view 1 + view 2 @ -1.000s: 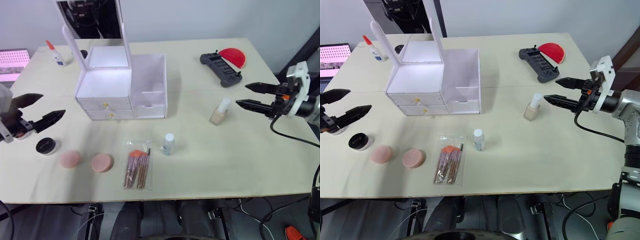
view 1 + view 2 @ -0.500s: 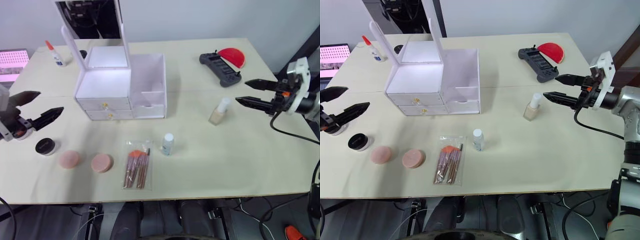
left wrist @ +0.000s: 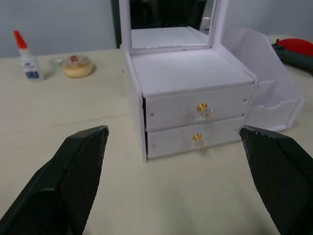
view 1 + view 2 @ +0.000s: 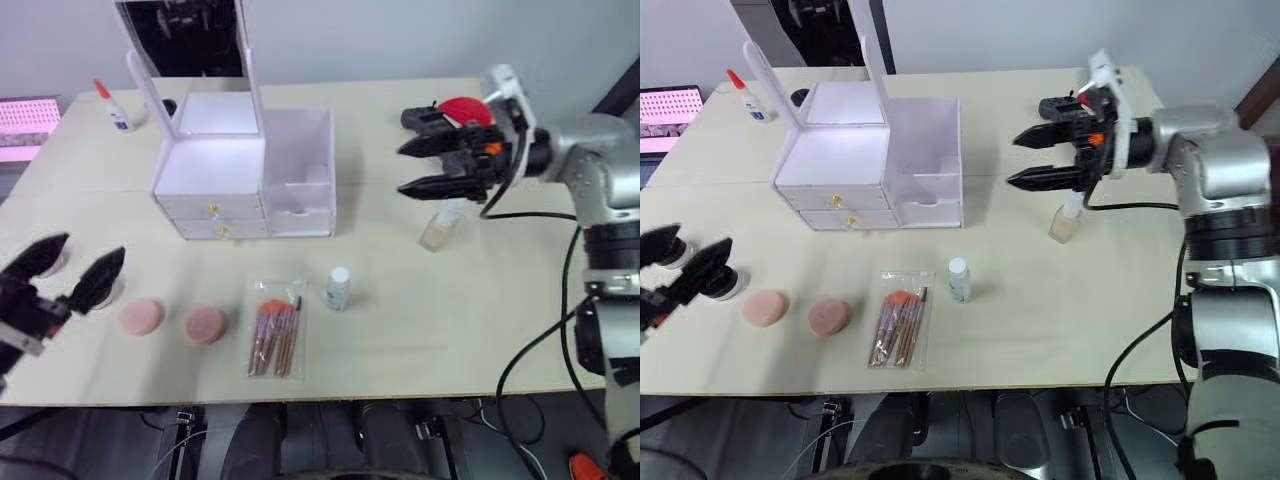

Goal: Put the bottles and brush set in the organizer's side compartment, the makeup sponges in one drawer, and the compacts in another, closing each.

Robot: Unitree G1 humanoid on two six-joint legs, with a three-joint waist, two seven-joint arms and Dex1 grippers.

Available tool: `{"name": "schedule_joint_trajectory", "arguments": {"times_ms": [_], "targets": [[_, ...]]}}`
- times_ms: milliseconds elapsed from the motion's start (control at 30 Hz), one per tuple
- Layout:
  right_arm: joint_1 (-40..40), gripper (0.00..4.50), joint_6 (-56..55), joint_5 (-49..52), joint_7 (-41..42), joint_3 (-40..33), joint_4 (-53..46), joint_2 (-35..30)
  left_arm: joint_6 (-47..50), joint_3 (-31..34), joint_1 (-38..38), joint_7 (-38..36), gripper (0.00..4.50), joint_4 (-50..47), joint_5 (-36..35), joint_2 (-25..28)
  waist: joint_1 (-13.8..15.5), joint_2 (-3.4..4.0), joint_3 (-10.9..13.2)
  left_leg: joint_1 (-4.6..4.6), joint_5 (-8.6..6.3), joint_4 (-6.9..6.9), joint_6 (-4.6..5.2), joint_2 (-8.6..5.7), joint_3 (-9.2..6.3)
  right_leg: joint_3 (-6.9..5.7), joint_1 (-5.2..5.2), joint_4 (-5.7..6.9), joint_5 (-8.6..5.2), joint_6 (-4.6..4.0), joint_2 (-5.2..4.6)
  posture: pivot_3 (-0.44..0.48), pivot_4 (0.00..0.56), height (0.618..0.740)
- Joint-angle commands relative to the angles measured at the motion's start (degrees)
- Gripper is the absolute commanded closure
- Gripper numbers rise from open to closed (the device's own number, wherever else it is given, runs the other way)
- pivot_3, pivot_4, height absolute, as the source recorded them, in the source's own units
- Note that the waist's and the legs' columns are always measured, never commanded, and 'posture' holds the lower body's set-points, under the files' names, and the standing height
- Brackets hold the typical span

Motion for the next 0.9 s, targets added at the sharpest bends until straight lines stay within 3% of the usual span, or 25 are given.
{"name": "schedule_joint_trajectory", "arguments": {"times_ms": [33, 133, 333, 467, 633, 733, 900], "targets": [[-3.1, 0.09, -5.9, -1.7, 2.0, 1.2, -1.9, 1.7, -3.9, -4.8, 2.9, 6.6, 0.0, -7.5, 3.2, -5.1, 0.6, -0.11, 0.0, 0.0, 0.0, 0.0, 0.0, 0.0, -0.02, 0.0, 0.0, 0.02, 0.0, 0.0, 0.02, 0.0, 0.15, 0.74], [-6.0, 0.09, -4.5, -1.3, 4.7, 2.3, -1.1, 2.7, -5.9, -13.1, 5.0, 10.5, 0.0, -10.6, 7.8, -9.7, 1.7, -0.11, -0.1, -0.01, 0.0, 0.13, 0.0, 0.03, -0.07, -0.01, 0.09, 0.02, 0.02, -0.04, 0.09, 0.0, 0.15, 0.74], [-10.5, 0.09, -1.1, -1.0, 6.2, 2.8, -0.9, 3.1, -8.2, -25.4, 1.0, 17.9, 0.0, -10.6, 15.6, -12.3, 1.8, -0.15, -0.1, -0.09, -0.22, 0.54, 0.1, 0.03, -0.04, -0.01, 0.27, -0.11, 0.02, -0.05, 0.11, 0.0, 0.15, 0.74], [-10.9, 0.09, 0.8, -1.9, 6.1, 2.5, -0.9, 1.1, -9.0, -25.8, -0.9, 17.5, 0.0, -9.4, 15.4, -9.8, 1.8, -0.15, -0.1, -0.09, -0.26, 0.54, 0.14, 0.05, -0.04, -0.01, 0.28, -0.14, 0.02, -0.05, 0.14, 0.0, 0.15, 0.74], [-9.2, 0.09, 1.2, -4.0, 3.4, 2.0, -0.5, -1.3, -8.2, -23.1, -1.1, 11.7, 0.0, -7.7, 9.7, -2.3, 1.9, -0.15, -0.1, -0.1, -0.27, 0.53, 0.15, 0.07, -0.04, -0.03, 0.25, -0.15, 0.01, -0.05, 0.14, 0.0, 0.15, 0.74], [-7.5, 0.09, 2.8, -4.4, 3.0, 1.2, -0.9, -4.3, -7.0, -21.6, -3.3, 6.7, 0.0, -7.7, 2.2, 4.8, 2.1, -0.18, -0.1, -0.11, -0.27, 0.54, 0.14, 0.07, -0.04, -0.03, 0.25, -0.21, 0.02, -0.06, 0.14, 0.0, 0.15, 0.74], [2.7, 0.09, 8.9, -1.6, 1.1, -4.4, -9.8, -13.2, 1.1, -16.9, -16.8, -4.8, 0.0, 2.1, -19.0, 28.4, 2.9, -0.17, 0.0, -0.44, -0.27, 0.63, 0.14, 0.11, -0.18, -0.21, 0.11, -0.32, 0.02, -0.09, 0.16, 0.0, 0.15, 0.74]]}}
